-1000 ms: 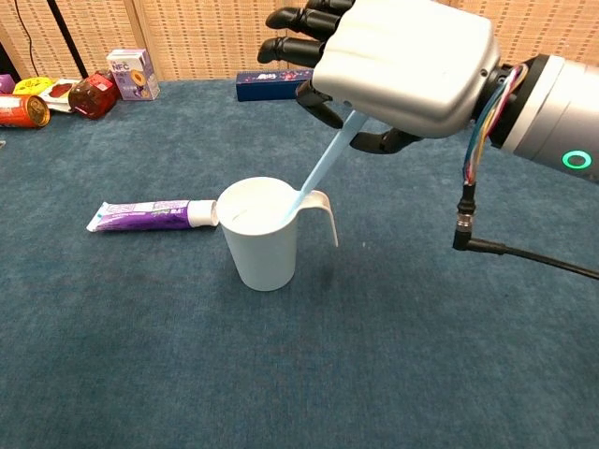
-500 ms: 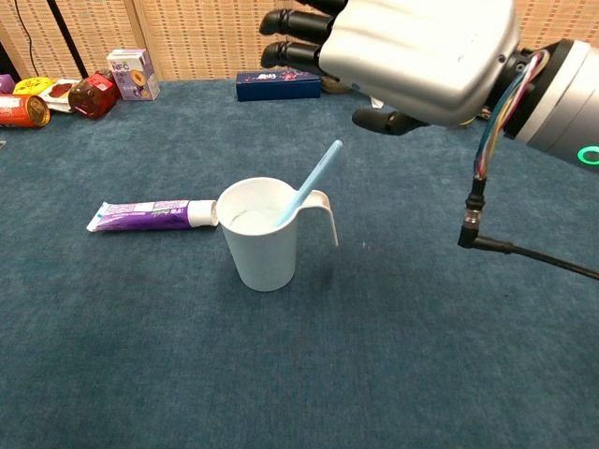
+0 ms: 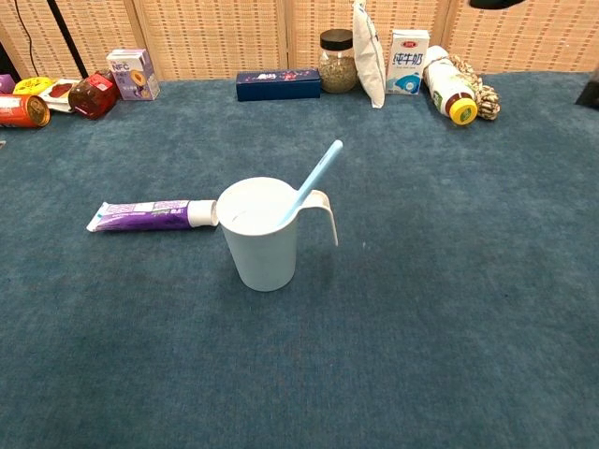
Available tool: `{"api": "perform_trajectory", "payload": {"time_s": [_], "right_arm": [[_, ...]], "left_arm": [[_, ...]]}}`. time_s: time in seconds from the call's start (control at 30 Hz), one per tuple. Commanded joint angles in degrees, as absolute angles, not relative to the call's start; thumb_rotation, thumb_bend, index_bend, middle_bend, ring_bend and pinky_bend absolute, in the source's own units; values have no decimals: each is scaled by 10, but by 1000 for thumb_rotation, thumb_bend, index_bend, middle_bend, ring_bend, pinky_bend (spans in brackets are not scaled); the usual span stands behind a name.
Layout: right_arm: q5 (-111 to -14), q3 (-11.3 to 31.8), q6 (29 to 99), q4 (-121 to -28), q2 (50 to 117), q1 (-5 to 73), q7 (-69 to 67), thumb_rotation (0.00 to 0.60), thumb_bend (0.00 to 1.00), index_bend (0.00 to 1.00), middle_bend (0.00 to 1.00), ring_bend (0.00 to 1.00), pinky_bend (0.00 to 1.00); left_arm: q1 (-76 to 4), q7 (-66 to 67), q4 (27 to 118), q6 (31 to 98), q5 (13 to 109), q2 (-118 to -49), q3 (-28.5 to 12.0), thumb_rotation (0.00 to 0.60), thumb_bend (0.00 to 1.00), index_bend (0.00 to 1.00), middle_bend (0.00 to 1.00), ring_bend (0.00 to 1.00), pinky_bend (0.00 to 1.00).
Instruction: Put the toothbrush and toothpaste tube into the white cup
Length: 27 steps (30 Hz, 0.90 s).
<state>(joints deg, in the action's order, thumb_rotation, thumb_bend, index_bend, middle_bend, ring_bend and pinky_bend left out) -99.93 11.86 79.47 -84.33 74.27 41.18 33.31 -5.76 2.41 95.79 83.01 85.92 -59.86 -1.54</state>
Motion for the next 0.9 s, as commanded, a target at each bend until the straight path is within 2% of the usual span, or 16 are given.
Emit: {"api": "perform_trajectory", "payload": {"time_s": [0.03, 0.17, 0.3, 0.57, 0.67, 0.73, 0.8, 0.9], "right_arm": [[-927, 126, 811, -785, 691, 361, 182, 600, 0, 0, 0, 0, 0], [-865, 98, 775, -824, 647, 311, 84, 600, 0, 0, 0, 0, 0], [-851, 63, 778, -856, 623, 261, 26, 600, 0, 0, 0, 0, 0], [-883, 9, 853, -815, 675, 177, -25, 600, 0, 0, 0, 0, 0], [-897, -1, 878, -797, 695, 156, -34, 600, 0, 0, 0, 0, 0], [-905, -7, 901, -794, 708, 138, -45, 600, 0, 0, 0, 0, 0], [-909, -8, 916, -787, 716, 124, -60, 600, 0, 0, 0, 0, 0], [-909, -7, 918, -781, 718, 118, -71, 600, 0, 0, 0, 0, 0]], "left_arm": [[-62, 25, 954, 833, 873, -602, -14, 600, 413, 0, 0, 0, 0], [-79, 35, 955, 813, 884, -599, -16, 600, 413, 0, 0, 0, 0], [-109, 42, 958, 774, 887, -597, -23, 600, 413, 0, 0, 0, 0], [-173, 85, 972, 702, 891, -606, -40, 600, 400, 0, 0, 0, 0], [-204, 89, 979, 664, 896, -611, -44, 600, 272, 0, 0, 0, 0], [-242, 115, 982, 606, 883, -624, -51, 600, 142, 0, 0, 0, 0], [-272, 134, 981, 562, 845, -648, -65, 600, 93, 0, 0, 0, 0], [-296, 140, 971, 534, 814, -675, -76, 600, 87, 0, 0, 0, 0]]}}
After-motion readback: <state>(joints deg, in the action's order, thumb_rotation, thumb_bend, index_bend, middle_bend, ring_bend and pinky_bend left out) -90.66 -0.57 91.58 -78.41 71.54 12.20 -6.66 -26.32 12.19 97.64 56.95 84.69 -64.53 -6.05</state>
